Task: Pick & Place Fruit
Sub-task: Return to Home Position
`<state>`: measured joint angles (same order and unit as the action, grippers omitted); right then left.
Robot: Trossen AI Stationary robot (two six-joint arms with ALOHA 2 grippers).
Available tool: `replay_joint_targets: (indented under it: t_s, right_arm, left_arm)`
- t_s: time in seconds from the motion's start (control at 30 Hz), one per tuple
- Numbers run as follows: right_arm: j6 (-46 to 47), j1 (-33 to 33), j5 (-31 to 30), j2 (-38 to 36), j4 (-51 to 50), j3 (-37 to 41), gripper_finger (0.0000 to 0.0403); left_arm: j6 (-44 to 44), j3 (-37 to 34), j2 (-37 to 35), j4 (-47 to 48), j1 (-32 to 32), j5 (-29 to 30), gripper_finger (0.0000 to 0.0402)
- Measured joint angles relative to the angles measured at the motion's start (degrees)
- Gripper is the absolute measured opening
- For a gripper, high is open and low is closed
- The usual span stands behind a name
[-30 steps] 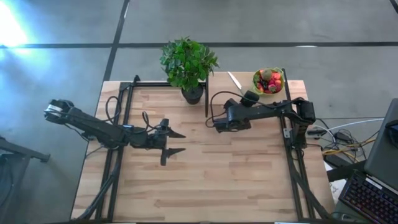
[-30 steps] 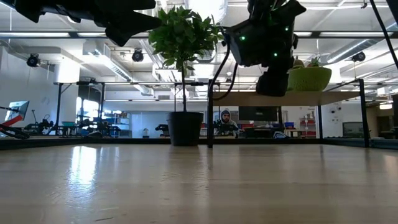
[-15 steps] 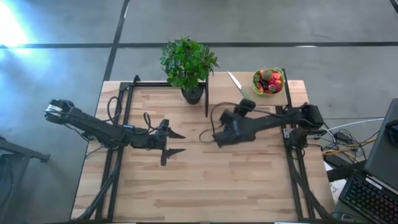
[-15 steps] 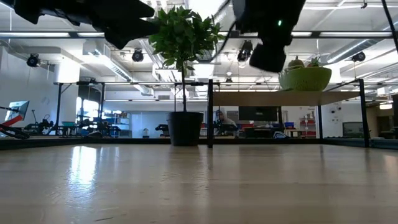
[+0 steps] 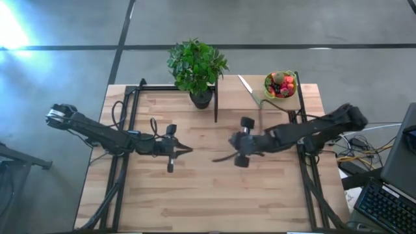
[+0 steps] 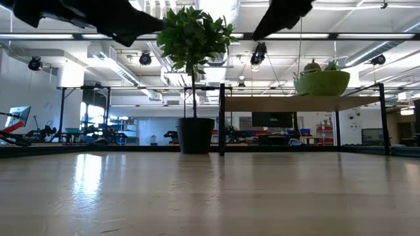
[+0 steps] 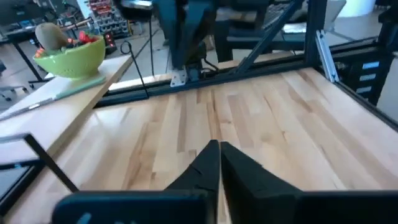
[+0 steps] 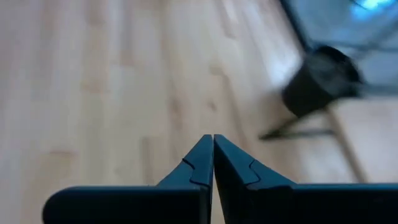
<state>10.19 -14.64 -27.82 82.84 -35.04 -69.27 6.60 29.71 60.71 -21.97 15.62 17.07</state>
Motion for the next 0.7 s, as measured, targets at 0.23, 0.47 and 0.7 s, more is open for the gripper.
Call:
replay_joint_targets:
  t_s: [0.23, 0.47, 0.7]
  right_arm:
    - [-0.56, -0.1, 5.03, -17.57, 14.68, 19.35, 0.0008]
    - [-1.15, 1.49, 14.56, -34.89, 31.01, 37.08, 0.0008]
    - [-2.07, 8.33, 20.29, -42.31, 33.51, 46.47, 0.0008]
  left_arm:
    - [0.6, -6.81, -6.56, -3.92, -0.02, -1.46, 0.0005]
    - [2.09, -16.63, -14.6, -15.5, -0.62, -3.26, 0.0004]
    - [1.88, -23.05, -19.47, -17.56, -4.16, -5.47, 0.0002]
